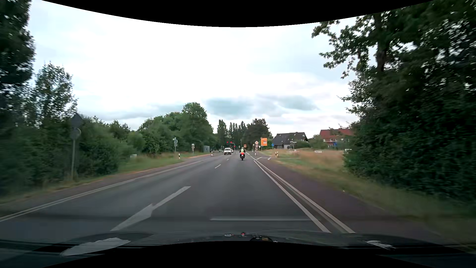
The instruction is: Follow the waypoints while adhering to traffic rules and regulations
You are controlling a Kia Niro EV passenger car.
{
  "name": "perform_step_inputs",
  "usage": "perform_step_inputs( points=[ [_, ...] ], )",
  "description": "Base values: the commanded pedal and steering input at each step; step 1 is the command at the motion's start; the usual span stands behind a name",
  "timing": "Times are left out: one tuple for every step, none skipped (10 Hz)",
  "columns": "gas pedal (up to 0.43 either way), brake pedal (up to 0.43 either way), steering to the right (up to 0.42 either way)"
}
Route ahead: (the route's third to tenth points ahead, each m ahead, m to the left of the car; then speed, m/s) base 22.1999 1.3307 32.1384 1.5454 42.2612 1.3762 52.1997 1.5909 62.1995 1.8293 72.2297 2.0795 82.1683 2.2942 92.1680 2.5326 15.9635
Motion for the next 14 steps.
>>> perform_step_inputs(
  points=[
    [0.047, 0.000, -0.001],
    [0.028, 0.000, -0.001],
    [0.028, 0.000, -0.001],
    [0.028, 0.000, -0.001],
    [0.028, 0.000, -0.001],
    [0.028, 0.000, -0.001],
    [0.020, 0.000, -0.001],
    [0.008, 0.000, -0.002],
    [0.008, 0.000, -0.001],
    [0.008, 0.000, -0.001],
    [0.008, 0.000, -0.001],
    [0.008, 0.000, -0.001],
    [0.008, 0.000, -0.001],
    [0.008, 0.000, -0.002]
  ],
)
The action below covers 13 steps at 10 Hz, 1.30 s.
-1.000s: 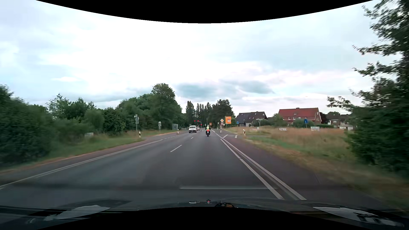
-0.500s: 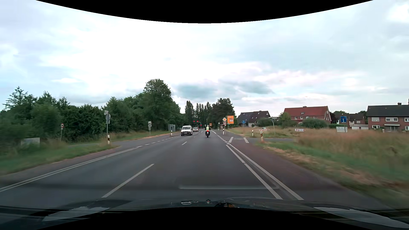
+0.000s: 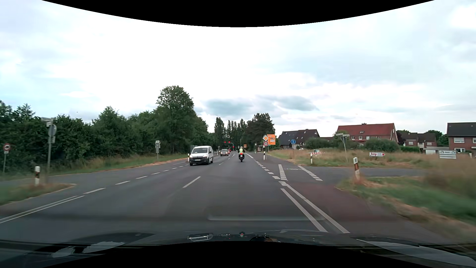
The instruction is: Follow the waypoints while adhering to traffic rules and regulations
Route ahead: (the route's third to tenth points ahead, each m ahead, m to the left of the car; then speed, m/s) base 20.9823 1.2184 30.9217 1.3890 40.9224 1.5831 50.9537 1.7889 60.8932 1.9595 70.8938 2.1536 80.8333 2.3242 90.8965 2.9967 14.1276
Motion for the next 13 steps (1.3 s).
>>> perform_step_inputs(
  points=[
    [0.008, 0.000, -0.002],
    [0.008, 0.000, -0.001],
    [0.008, 0.000, -0.002],
    [0.008, 0.000, -0.001],
    [0.008, 0.000, -0.001],
    [0.008, 0.000, -0.001],
    [0.008, 0.000, -0.002],
    [0.008, 0.000, -0.002],
    [0.008, 0.000, -0.002],
    [0.020, 0.000, -0.002],
    [0.028, 0.000, -0.002],
    [0.039, 0.000, -0.002],
    [0.067, 0.000, -0.002]
  ],
)
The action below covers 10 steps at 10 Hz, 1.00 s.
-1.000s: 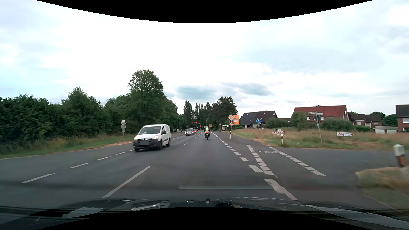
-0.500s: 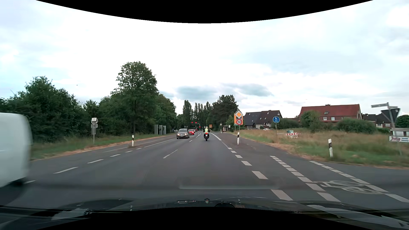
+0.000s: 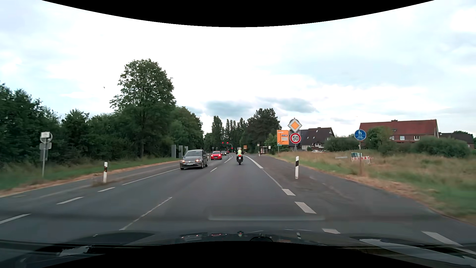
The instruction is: Follow the waypoints while adhering to traffic rules and regulations
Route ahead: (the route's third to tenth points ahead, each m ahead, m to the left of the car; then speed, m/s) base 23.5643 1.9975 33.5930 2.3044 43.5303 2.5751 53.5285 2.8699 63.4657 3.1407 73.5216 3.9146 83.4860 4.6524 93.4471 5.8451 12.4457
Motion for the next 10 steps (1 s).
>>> perform_step_inputs(
  points=[
    [0.079, 0.000, -0.002],
    [0.079, 0.000, -0.001],
    [0.079, 0.000, -0.002],
    [0.079, 0.000, -0.002],
    [0.079, 0.000, -0.002],
    [0.079, 0.000, -0.002],
    [0.079, 0.000, -0.002],
    [0.079, 0.000, -0.002],
    [0.079, 0.000, -0.002],
    [0.079, 0.000, -0.001]
  ],
)
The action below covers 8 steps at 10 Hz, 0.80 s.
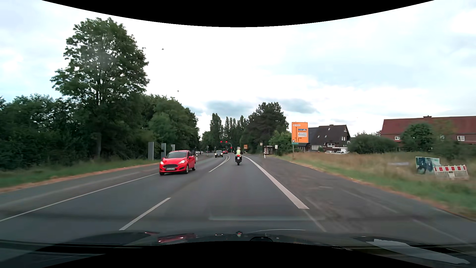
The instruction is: Follow the waypoints while adhering to traffic rules and regulations
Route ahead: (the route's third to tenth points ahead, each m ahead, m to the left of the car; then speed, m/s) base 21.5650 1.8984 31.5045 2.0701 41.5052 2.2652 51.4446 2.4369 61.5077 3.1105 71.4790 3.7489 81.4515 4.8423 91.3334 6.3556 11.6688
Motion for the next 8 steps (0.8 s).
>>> perform_step_inputs(
  points=[
    [0.079, 0.000, -0.001],
    [0.087, 0.000, -0.002],
    [0.087, 0.000, -0.001],
    [0.110, 0.000, -0.001],
    [0.110, 0.000, -0.002],
    [0.110, 0.000, -0.001],
    [0.110, 0.000, -0.002],
    [0.110, 0.000, -0.002]
  ],
)
